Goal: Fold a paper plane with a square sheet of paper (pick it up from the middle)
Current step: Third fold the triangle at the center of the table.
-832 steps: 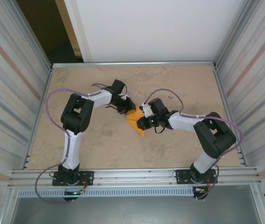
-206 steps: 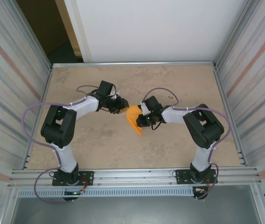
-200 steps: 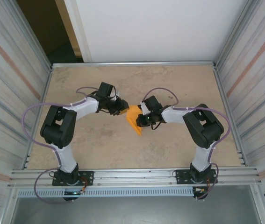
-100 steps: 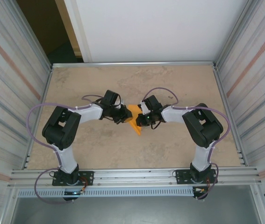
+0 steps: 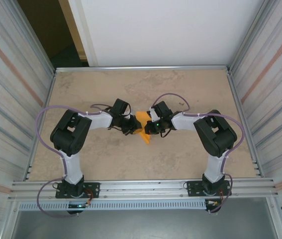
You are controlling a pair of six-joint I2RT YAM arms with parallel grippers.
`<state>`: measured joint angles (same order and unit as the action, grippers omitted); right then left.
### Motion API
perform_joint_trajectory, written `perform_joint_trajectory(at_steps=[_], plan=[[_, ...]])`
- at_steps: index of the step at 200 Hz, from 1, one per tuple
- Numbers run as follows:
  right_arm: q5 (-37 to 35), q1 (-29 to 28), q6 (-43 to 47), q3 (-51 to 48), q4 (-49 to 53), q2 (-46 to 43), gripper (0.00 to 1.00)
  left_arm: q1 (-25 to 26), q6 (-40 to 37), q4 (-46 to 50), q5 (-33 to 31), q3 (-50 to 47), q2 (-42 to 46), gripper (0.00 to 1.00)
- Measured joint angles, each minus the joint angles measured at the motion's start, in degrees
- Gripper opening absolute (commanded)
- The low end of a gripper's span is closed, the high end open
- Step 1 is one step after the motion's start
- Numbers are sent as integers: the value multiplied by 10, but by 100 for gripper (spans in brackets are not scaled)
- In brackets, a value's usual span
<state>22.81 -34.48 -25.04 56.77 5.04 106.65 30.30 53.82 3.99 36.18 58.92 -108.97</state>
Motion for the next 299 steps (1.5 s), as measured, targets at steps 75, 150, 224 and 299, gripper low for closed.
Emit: perform_joint_trajectory(at_steps=[75,150,224,299], plan=[[0,0,0,0,0,0,5,0,-11,19,-2,3,0,14],[0,0,0,0,0,0,5,1,-18,33,-3,14,-4,15],[1,0,0,1,2,0,5,-34,-59,65,-3,111,-30,17],[2,1,-3,1,2,0,5,-48,-106,99,-13,206,-130,17]])
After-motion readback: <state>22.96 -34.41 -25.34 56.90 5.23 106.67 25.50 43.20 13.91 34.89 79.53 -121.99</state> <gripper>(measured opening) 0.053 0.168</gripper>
